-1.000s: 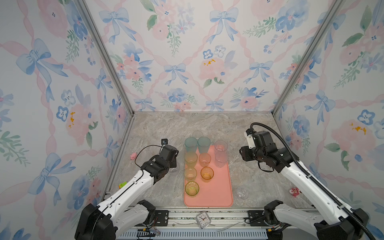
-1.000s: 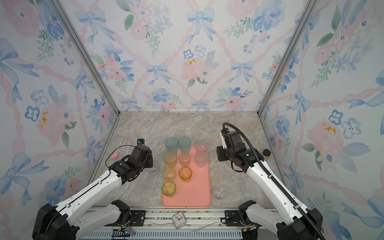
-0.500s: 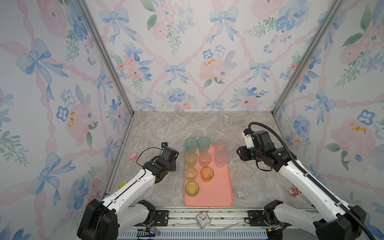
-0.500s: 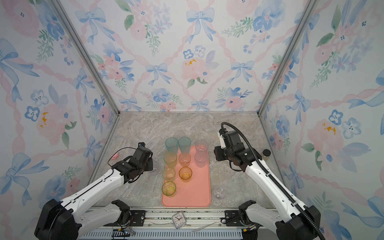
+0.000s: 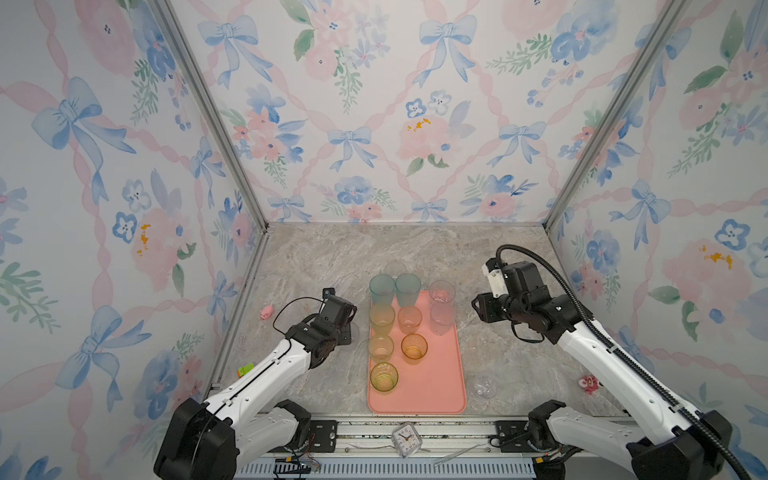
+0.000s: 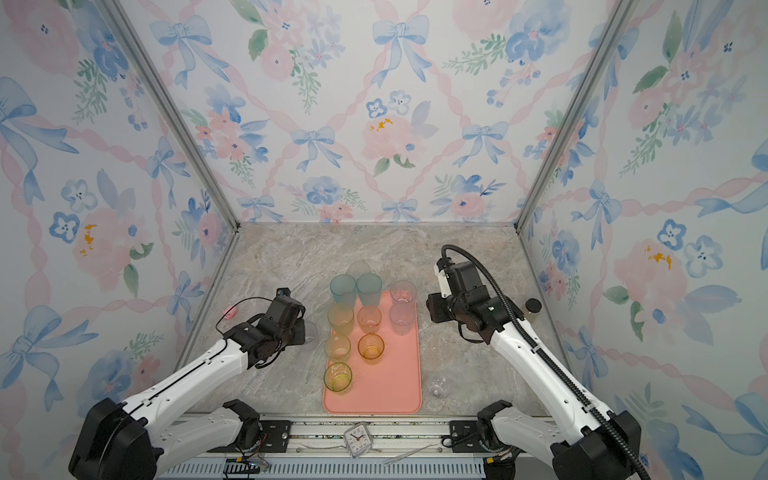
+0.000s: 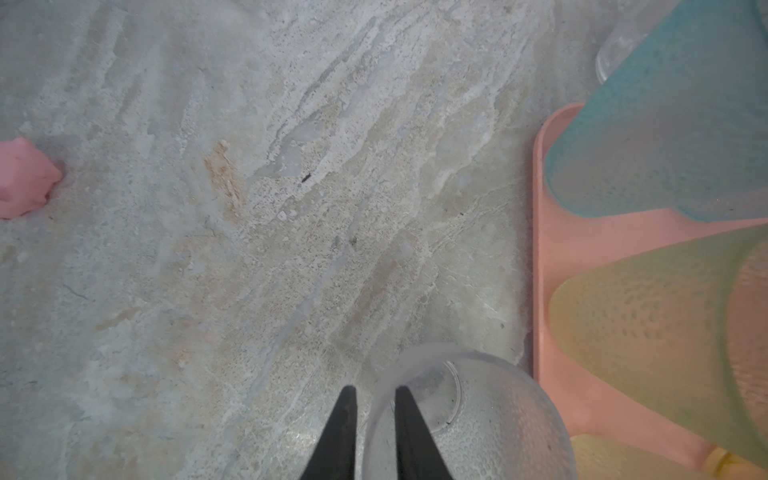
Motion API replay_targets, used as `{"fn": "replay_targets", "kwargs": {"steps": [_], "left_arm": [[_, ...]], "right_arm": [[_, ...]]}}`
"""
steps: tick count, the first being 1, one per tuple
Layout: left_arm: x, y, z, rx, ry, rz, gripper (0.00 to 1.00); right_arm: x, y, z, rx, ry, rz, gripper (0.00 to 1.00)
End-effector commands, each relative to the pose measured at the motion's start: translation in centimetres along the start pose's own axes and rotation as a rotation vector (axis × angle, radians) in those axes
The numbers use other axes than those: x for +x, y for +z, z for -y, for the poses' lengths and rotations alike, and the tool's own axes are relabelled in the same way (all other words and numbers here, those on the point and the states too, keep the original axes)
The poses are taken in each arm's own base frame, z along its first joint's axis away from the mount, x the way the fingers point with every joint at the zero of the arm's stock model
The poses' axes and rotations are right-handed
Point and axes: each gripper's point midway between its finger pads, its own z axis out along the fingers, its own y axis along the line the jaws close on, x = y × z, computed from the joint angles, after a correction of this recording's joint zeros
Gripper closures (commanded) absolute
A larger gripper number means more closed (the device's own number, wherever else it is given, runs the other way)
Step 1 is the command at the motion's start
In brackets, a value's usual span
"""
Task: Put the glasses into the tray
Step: 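Close the left gripper on the clear frosted cup's rim beside the tray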
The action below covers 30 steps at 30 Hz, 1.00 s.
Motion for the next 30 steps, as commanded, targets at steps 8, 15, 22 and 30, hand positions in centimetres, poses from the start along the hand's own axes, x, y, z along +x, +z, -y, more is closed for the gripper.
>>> {"fn": "replay_targets", "kwargs": {"steps": [8, 15, 22, 30], "left_arm": [[1.38, 0.18, -0.49, -0.003, -0.003, -0.041, 0.83], [1.48, 0.39, -0.40, -0.003, 0.005, -0.053, 0.86], [1.59, 0.54, -0.36, -0.005, 0.013, -0.061, 0.87], [1.51, 0.55, -0.26, -0.003, 0.021, -0.063, 0.90]], "right_arm": [[0.22, -0.38, 0.04, -0.012, 0.009, 0.010, 0.50], [0.24, -0.49, 0.05, -0.012, 0.009, 0.011, 0.50], [0.16, -0.54, 0.11, -0.008, 0.007, 0.013, 0.50], [0.09, -0.66, 0.12, -0.007, 0.007, 0.015, 0.50]]}}
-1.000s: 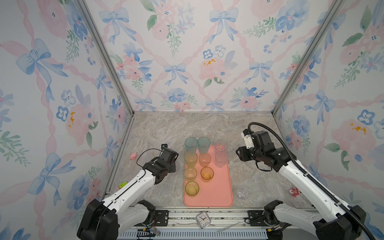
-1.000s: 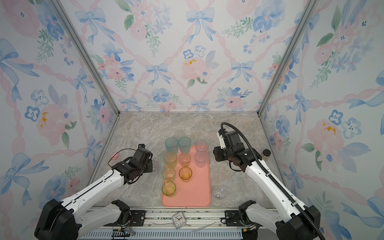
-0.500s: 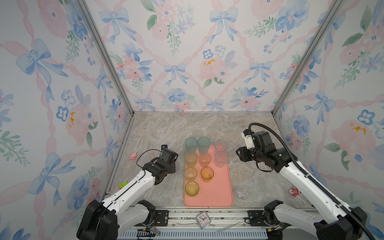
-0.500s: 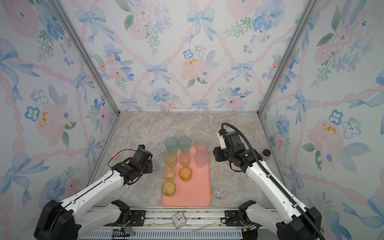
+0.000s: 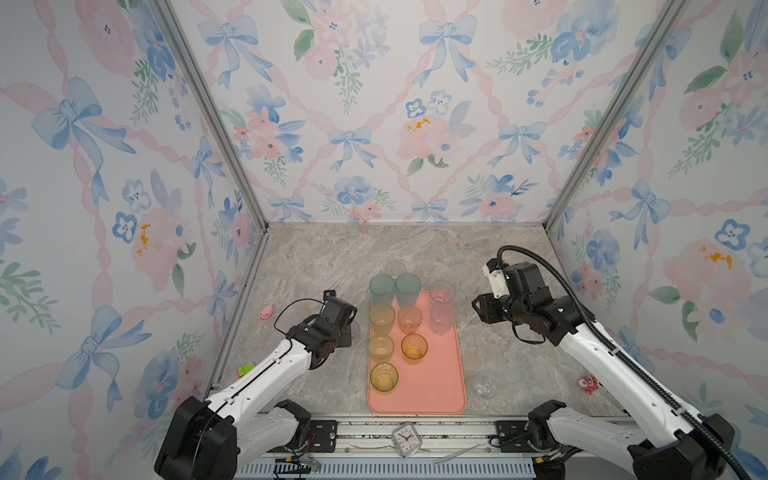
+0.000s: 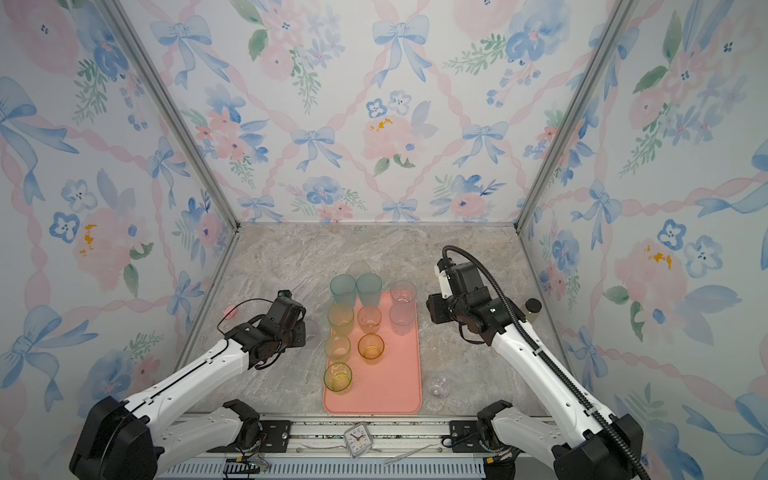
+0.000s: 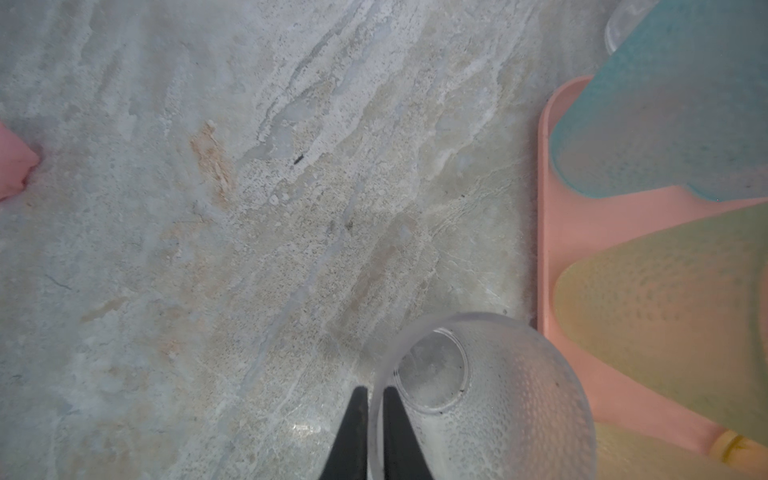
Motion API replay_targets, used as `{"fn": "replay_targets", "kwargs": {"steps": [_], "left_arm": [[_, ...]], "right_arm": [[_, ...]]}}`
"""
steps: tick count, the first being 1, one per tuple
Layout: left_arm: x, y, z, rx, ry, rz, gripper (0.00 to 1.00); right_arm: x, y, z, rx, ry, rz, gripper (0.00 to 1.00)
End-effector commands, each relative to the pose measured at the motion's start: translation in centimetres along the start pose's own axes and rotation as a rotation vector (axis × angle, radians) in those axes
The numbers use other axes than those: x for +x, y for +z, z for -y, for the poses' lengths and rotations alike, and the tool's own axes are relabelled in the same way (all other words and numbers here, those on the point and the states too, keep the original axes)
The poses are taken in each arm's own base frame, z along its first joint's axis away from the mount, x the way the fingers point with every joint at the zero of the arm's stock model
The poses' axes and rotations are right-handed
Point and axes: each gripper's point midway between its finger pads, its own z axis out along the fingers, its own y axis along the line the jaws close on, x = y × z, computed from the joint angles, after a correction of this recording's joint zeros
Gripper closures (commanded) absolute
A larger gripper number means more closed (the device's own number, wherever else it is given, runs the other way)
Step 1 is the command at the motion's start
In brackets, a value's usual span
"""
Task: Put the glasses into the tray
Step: 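Close the left gripper on the clear frosted cup's rim beside the tray, then lift the clear frosted cup with the left gripper and carry it over the tray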
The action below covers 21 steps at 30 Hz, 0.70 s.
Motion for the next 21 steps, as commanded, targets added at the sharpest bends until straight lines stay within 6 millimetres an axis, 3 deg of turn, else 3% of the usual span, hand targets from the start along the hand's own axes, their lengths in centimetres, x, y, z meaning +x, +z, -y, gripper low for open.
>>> {"fn": "replay_targets", "kwargs": {"steps": [1, 11, 21], "left_arm": [[0.7, 0.2, -0.3, -0.008, 0.014, -0.031, 0.91], [0.1, -0.2, -0.3, -0.005, 0.018, -0.008, 1.00], [-3.3, -3.3, 0.2, 0.039, 0.010, 0.110, 1.00]], "right_arm": [[0.1, -0.3, 0.2, 0.002, 0.007, 0.005, 0.50], [0.1, -0.2, 0.2, 0.002, 0.010, 0.002, 0.50], [0.5, 0.5, 1.3, 0.061, 0.026, -0.017, 0.50]]}}
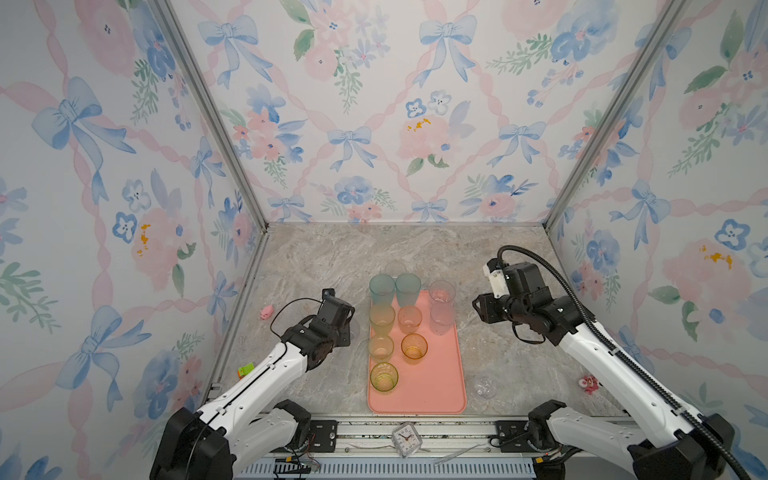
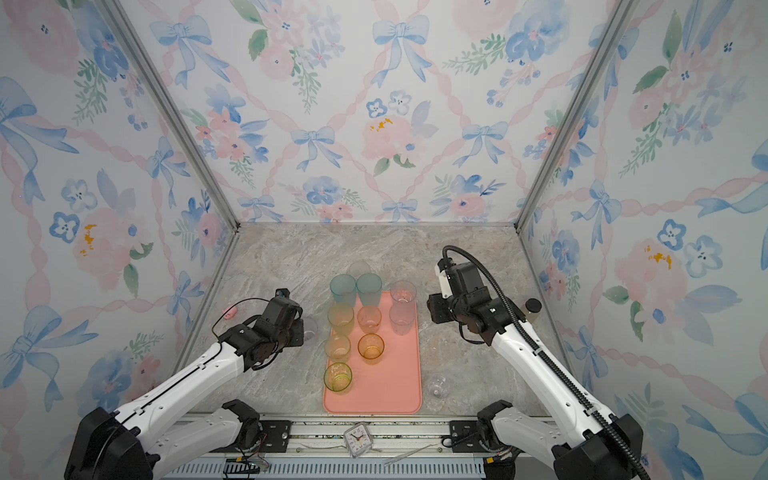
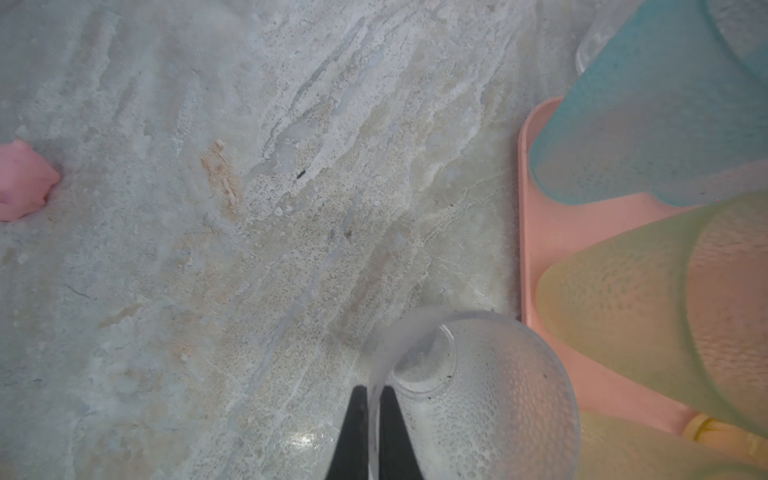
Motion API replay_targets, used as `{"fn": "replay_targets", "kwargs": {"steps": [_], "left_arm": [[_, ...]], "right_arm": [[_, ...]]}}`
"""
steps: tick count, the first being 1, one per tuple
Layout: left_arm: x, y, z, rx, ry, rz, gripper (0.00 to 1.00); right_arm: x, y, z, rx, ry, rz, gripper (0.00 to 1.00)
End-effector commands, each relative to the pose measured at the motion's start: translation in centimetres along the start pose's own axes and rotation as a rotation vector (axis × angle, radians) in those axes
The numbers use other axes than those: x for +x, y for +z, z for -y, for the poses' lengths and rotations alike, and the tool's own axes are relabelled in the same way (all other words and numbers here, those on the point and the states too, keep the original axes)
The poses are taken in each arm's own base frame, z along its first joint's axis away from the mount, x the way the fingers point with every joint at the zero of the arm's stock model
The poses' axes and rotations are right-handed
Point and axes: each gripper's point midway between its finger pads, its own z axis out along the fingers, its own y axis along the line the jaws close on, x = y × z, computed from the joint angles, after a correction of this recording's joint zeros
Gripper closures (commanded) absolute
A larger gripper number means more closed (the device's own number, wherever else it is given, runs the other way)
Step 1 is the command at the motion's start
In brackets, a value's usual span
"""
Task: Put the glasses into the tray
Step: 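Lift the clear frosted cup with the left gripper and carry it over the tray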
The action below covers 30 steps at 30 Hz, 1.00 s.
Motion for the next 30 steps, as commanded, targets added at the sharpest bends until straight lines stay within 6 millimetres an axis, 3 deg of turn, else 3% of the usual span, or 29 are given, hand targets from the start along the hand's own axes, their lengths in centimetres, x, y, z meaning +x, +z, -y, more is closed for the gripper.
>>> {"fn": "replay_targets", "kwargs": {"steps": [1, 12, 17, 23, 30], "left_arm": [[-2.6, -1.9, 0.2, 0.016, 0.001, 0.076, 1.00], [-6.9, -6.7, 1.4, 0.102, 0.027, 0.204, 1.00], [-9.0, -9.5, 2.9, 0.158, 0.054, 0.266, 1.00], [-9.6, -11.6, 8.1, 0.265, 0.170, 0.276, 1.00], [-7.4, -12.2, 16.8, 0.410, 0.375, 0.194, 1.00]], "right_arm": [[0.5, 0.6, 1.2, 0.050, 0.028, -0.024, 0.50], [1.3, 2.1, 4.4, 0.138, 0.133, -0.059, 0.50], [1.4, 2.0, 5.3, 0.159, 0.164, -0.055, 0.50], [1.5, 1.9, 6.6, 0.160, 0.243, -0.028, 0.50], [1.6, 2.1, 6.6, 0.140, 0.268, -0.031, 0.50]]}}
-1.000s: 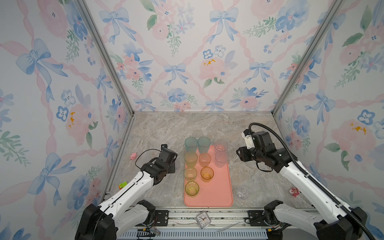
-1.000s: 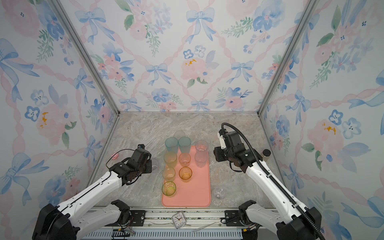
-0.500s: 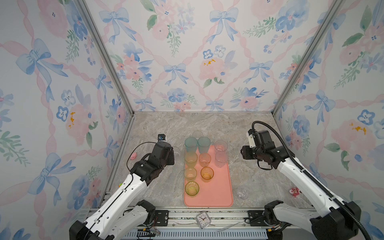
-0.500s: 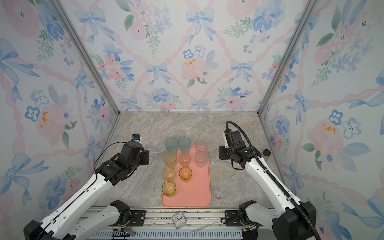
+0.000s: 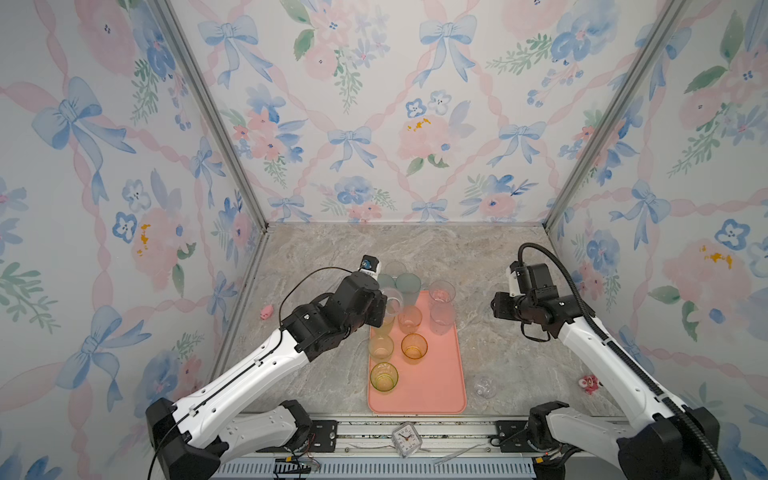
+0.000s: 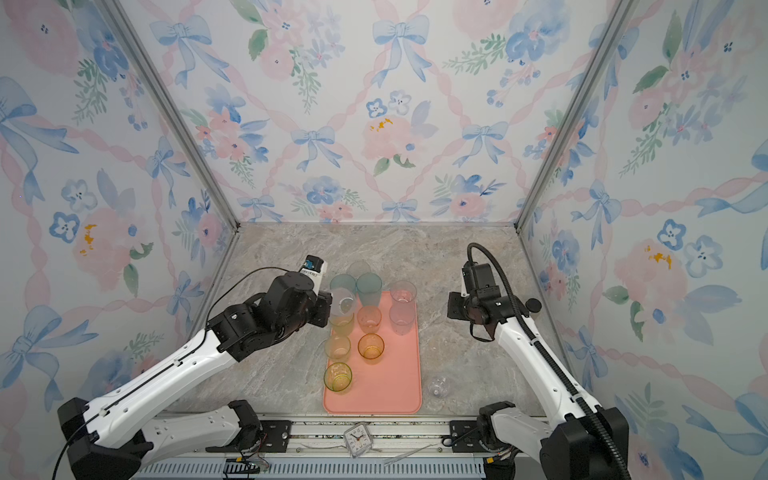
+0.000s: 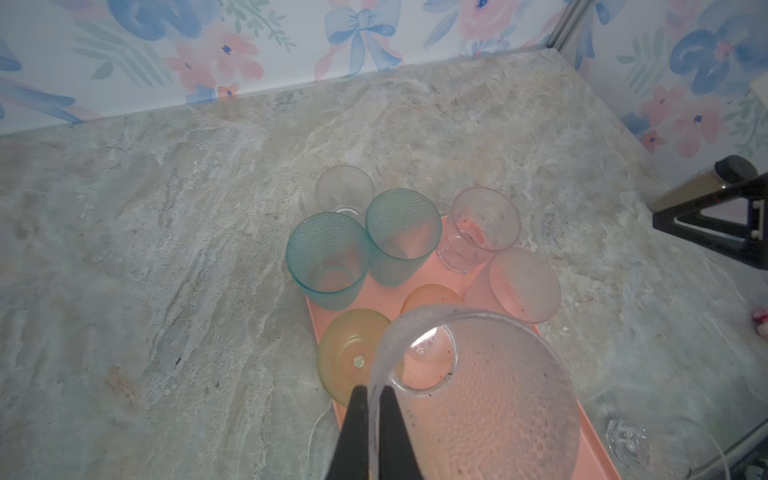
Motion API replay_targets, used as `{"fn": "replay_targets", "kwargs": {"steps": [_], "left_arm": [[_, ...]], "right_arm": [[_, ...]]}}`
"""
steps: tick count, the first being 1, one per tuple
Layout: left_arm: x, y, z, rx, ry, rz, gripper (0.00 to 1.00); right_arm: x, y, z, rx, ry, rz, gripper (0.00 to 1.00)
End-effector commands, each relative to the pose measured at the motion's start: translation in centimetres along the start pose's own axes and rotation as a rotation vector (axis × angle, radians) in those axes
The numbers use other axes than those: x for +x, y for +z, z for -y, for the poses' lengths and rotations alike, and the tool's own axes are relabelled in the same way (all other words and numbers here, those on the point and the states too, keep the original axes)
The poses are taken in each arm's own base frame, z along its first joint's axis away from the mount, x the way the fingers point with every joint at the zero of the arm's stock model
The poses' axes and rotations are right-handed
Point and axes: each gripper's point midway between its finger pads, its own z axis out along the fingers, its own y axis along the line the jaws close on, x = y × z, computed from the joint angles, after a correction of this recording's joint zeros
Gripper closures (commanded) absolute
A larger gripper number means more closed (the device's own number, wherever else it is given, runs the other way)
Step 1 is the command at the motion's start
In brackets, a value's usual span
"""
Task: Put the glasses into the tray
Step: 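Lift the clear frosted cup with the left gripper and carry it over the tray, then lower the clear frosted cup onto the tray's near end and open the left gripper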
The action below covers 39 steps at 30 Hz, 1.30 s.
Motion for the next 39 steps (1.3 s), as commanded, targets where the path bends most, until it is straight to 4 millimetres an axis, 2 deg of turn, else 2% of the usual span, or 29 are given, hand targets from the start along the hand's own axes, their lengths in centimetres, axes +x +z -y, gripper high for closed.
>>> {"fn": "replay_targets", "kwargs": {"steps": [1, 4, 7, 13, 18, 30, 39], "left_arm": [[0.0, 0.5, 3.5, 0.077, 0.083, -0.036, 1.00], [0.9, 1.5, 7.2, 0.151, 0.151, -0.086, 1.00], [2.1, 2.5, 9.9, 0.207, 0.200, -0.138, 1.00], [4.6, 4.6, 13.3, 0.291, 0.240, -0.245, 1.00], [6.6, 6.2, 15.2, 0.337, 0.270, -0.322, 1.00], [9.5, 9.4, 16.4, 0.354, 0.317, -0.427, 1.00], [10.4, 11.3, 15.4, 0.326, 0.308, -0.463, 1.00]], "right_arm": [[-0.3, -0.1, -0.2, -0.026, 0.026, 0.016, 0.50], [-0.3, -0.2, -0.3, -0.032, 0.026, 0.017, 0.50], [-0.3, -0.2, -0.4, -0.036, 0.025, 0.016, 0.50], [-0.2, -0.1, -0.5, -0.044, 0.021, 0.010, 0.50], [-0.3, -0.1, -0.8, -0.056, 0.017, 0.006, 0.50], [0.0, 0.3, -0.8, -0.059, 0.011, -0.008, 0.50], [0.1, 0.5, -0.8, -0.056, 0.006, -0.013, 0.50]]}}
